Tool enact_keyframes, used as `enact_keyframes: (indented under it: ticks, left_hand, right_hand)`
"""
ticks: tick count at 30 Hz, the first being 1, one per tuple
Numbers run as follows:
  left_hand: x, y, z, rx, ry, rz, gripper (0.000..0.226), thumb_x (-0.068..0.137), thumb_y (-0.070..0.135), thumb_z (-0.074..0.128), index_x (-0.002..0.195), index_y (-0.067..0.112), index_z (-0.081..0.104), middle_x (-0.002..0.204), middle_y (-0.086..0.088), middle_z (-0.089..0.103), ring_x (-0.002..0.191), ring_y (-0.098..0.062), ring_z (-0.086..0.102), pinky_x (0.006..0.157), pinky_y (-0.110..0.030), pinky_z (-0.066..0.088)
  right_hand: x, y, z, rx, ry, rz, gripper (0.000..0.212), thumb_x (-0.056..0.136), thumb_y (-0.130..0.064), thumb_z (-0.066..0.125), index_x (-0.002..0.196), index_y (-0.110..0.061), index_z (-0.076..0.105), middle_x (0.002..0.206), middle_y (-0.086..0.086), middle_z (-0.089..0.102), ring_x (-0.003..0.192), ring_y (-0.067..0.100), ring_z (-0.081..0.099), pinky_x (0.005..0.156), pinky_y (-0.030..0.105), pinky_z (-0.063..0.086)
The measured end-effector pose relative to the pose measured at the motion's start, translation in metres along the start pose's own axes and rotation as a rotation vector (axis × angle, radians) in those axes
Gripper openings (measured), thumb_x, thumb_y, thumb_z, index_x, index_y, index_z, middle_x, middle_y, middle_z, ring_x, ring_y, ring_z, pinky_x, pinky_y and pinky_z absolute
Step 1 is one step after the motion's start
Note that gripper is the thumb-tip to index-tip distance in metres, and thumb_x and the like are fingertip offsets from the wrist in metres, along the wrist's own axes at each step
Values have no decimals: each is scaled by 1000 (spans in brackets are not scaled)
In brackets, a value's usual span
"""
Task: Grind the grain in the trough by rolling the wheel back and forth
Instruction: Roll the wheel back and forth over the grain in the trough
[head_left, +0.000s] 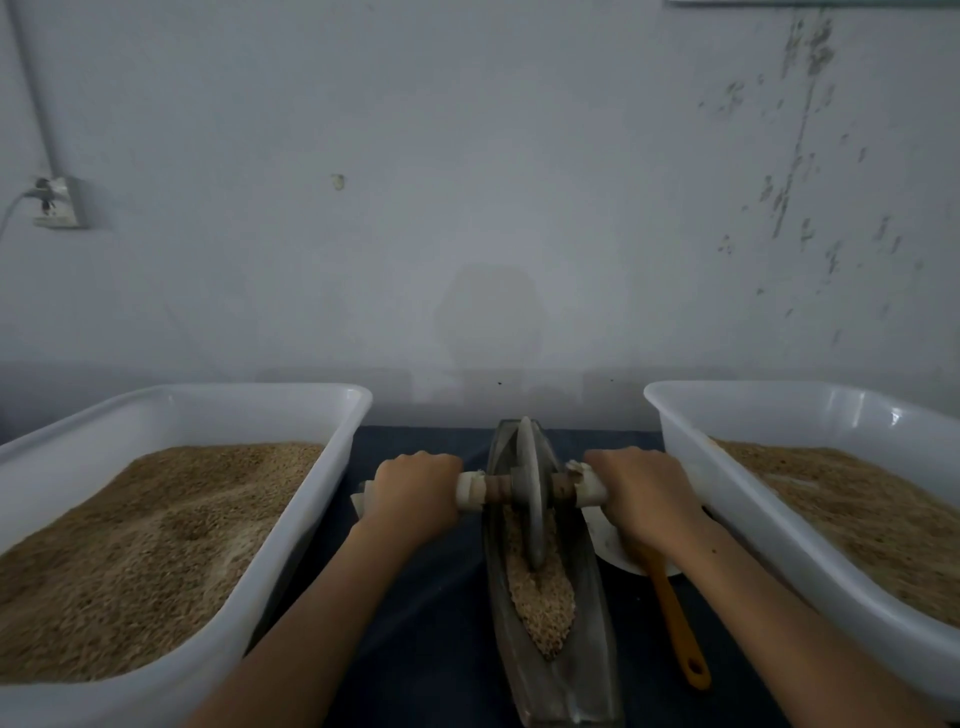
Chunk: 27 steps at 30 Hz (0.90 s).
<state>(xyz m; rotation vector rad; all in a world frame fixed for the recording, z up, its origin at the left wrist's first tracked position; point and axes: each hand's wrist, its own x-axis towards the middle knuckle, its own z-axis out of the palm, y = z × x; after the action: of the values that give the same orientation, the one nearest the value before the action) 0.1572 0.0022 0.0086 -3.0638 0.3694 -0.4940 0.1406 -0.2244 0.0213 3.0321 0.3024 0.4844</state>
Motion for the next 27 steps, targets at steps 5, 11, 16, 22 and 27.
enact_keyframes:
  ticks: [5, 11, 16, 22, 27]
  left_hand:
    - [1, -1, -6, -7, -223, -15, 24, 83, 27, 64, 104, 18, 59, 100, 0, 64, 89, -18, 61, 75, -29, 45]
    - [4, -3, -10, -70, -413, -3, 30, 80, 28, 69, 107, 18, 58, 98, 0, 63, 88, -18, 60, 80, -31, 48]
    - [1, -3, -5, -29, -183, 3, 17, 82, 29, 64, 95, 23, 56, 84, 6, 54, 77, -14, 52, 71, -29, 41]
    - [0, 1, -4, 2, -63, 7, 19, 86, 32, 60, 102, 23, 57, 97, 3, 63, 83, -13, 56, 71, -28, 40]
    - [0, -1, -11, -36, -265, 12, 27, 84, 27, 64, 109, 19, 58, 103, -1, 64, 94, -17, 61, 83, -31, 48]
  right_hand:
    - [3, 1, -11, -48, -210, -17, 17, 87, -16, 58, 102, -25, 57, 103, 0, 64, 93, 18, 60, 73, 28, 40]
    - [5, 5, -17, -42, -391, -12, 26, 83, -20, 64, 108, -22, 59, 89, -4, 55, 84, 15, 57, 74, 28, 46]
    - [5, 4, -5, -40, -164, -16, 16, 87, -16, 56, 100, -25, 57, 99, -2, 63, 89, 18, 59, 79, 31, 48]
    - [4, 3, 2, -10, -42, 7, 16, 89, -15, 55, 87, -29, 47, 99, -2, 63, 91, 19, 60, 78, 31, 46]
    - [5, 5, -8, -19, -250, -25, 17, 85, -18, 60, 99, -27, 56, 91, -4, 60, 80, 14, 54, 72, 27, 42]
